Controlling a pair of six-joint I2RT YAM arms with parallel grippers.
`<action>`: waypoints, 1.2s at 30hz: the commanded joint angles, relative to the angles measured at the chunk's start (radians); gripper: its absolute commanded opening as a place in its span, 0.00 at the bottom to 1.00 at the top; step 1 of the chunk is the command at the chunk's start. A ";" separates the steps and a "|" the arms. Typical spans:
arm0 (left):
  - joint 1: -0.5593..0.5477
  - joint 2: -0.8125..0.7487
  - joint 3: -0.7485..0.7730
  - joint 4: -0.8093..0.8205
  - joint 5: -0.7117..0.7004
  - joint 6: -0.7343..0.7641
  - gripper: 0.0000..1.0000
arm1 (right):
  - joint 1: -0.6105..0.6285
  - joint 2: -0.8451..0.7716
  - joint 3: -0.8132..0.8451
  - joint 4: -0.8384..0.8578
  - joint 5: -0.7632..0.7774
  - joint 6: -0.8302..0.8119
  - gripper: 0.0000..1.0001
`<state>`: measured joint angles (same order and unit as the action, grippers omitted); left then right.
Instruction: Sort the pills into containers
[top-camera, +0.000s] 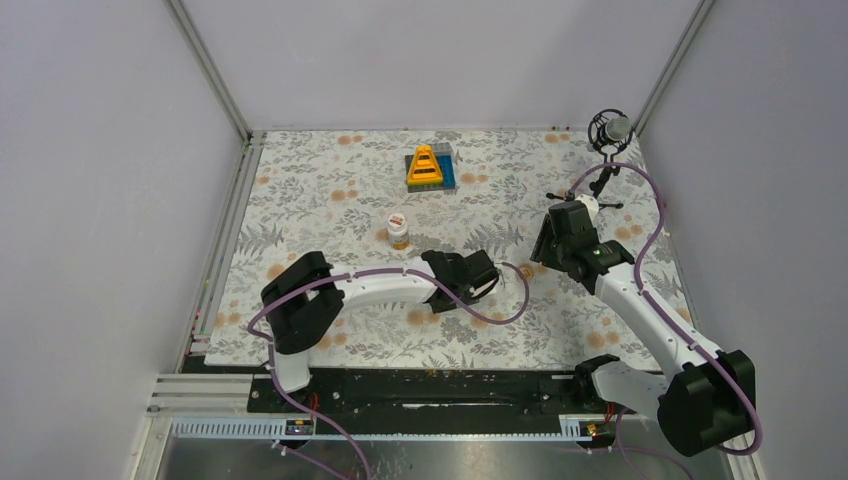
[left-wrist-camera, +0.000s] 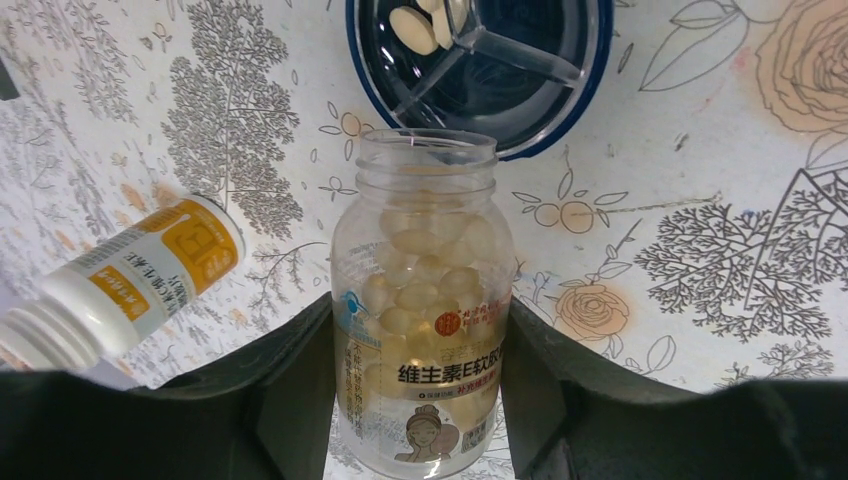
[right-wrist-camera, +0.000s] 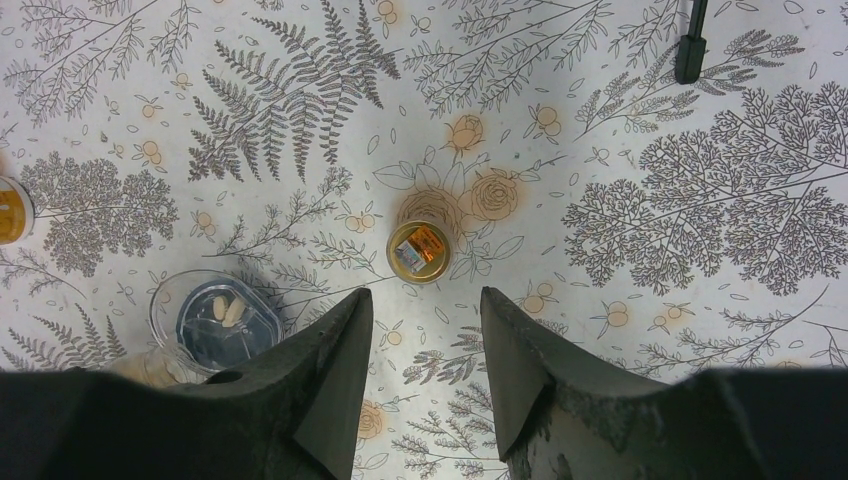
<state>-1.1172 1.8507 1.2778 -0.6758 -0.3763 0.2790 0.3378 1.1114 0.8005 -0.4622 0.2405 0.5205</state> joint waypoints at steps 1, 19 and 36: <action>-0.012 0.020 0.060 -0.033 -0.082 0.027 0.00 | -0.012 -0.015 0.000 0.013 -0.015 0.004 0.52; -0.030 0.021 0.066 -0.048 -0.115 0.033 0.00 | -0.023 -0.012 0.001 0.012 -0.033 0.001 0.52; -0.029 -0.216 -0.166 0.209 -0.064 -0.020 0.00 | -0.025 -0.011 0.004 0.013 -0.038 0.003 0.52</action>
<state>-1.1416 1.7416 1.1553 -0.5949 -0.4477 0.2874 0.3241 1.1114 0.8005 -0.4614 0.2150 0.5205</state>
